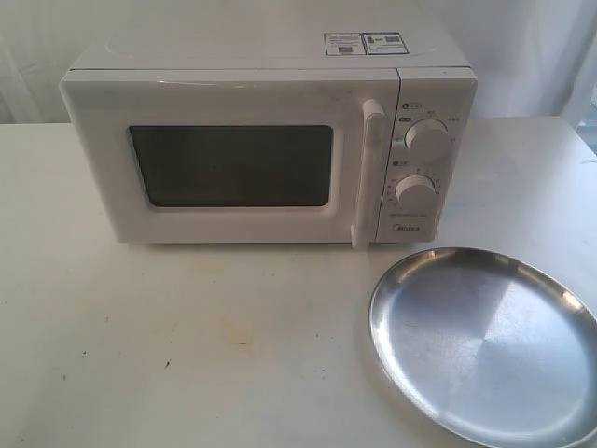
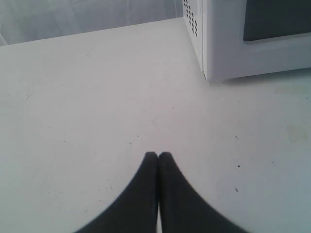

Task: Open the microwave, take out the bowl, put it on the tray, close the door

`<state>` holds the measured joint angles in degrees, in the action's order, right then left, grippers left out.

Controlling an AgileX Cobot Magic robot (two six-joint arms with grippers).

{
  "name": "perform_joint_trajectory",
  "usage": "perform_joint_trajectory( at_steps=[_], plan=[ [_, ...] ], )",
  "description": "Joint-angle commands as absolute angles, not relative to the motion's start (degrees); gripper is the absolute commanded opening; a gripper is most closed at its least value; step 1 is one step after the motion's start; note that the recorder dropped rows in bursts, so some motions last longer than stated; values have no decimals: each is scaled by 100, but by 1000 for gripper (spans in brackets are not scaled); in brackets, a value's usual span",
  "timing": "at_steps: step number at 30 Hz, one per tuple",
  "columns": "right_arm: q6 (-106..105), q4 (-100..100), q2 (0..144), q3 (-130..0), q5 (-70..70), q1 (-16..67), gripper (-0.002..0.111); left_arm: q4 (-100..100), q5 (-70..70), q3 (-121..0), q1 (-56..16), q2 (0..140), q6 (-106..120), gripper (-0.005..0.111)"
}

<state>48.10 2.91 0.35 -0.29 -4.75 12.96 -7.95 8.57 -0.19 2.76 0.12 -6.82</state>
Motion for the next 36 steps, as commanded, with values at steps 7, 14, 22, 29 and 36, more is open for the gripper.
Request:
perform_joint_trajectory(
  at_steps=[7, 14, 22, 29, 36],
  plan=[
    [6175, 301, 0, 0, -104, 1260, 0, -773, 855, 0, 271, 0, -715, 0],
    [6470, -2525, 160, -570, -4075, 1546, 0, -773, 855, 0, 271, 0, -715, 0],
    [7080, -4810, 2030, -1895, -6038, 1534, 0, -773, 855, 0, 271, 0, -715, 0],
    [6820, -5534, 3536, -1998, -5529, 1534, 0, -773, 855, 0, 271, 0, -715, 0],
    [4533, -5168, 5194, -1998, -4047, 1534, 0, -773, 855, 0, 271, 0, -715, 0]
  ],
)
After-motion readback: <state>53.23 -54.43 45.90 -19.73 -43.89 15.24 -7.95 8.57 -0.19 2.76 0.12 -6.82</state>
